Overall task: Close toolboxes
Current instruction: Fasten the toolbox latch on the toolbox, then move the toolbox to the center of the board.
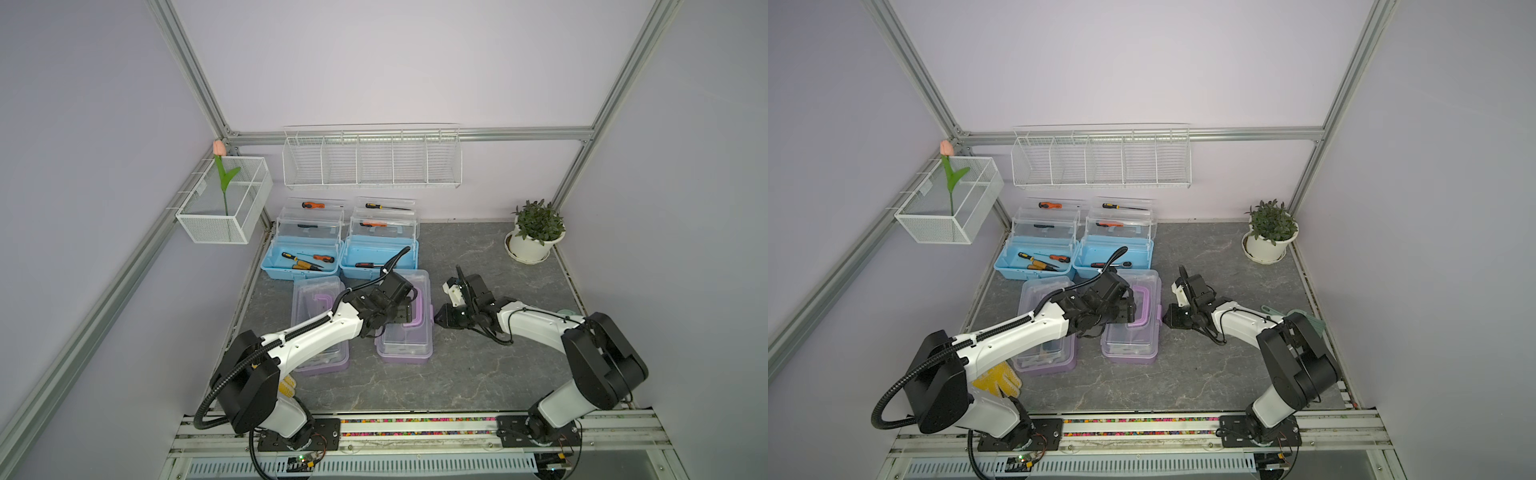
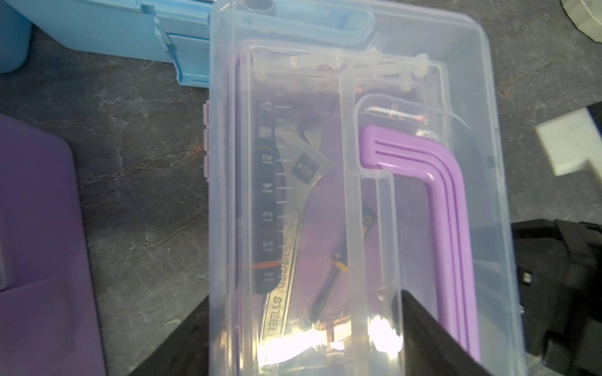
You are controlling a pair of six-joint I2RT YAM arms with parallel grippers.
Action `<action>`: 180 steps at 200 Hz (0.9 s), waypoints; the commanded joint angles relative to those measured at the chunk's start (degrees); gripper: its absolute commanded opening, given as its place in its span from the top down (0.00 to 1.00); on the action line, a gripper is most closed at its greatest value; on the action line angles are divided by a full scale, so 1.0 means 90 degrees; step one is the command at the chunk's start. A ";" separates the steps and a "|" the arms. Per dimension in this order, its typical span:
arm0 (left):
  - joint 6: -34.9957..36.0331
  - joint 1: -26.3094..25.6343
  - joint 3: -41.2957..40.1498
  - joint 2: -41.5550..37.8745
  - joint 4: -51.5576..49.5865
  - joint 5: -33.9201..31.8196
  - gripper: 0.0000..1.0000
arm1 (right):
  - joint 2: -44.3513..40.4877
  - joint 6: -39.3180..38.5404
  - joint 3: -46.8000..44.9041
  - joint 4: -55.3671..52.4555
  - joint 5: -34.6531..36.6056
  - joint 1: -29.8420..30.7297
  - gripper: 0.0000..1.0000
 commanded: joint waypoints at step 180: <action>0.1675 -0.0043 0.3066 -0.0080 -0.3349 0.0100 0.01 | -0.1994 -0.0239 0.1830 -0.4203 0.2673 0.0630 0.19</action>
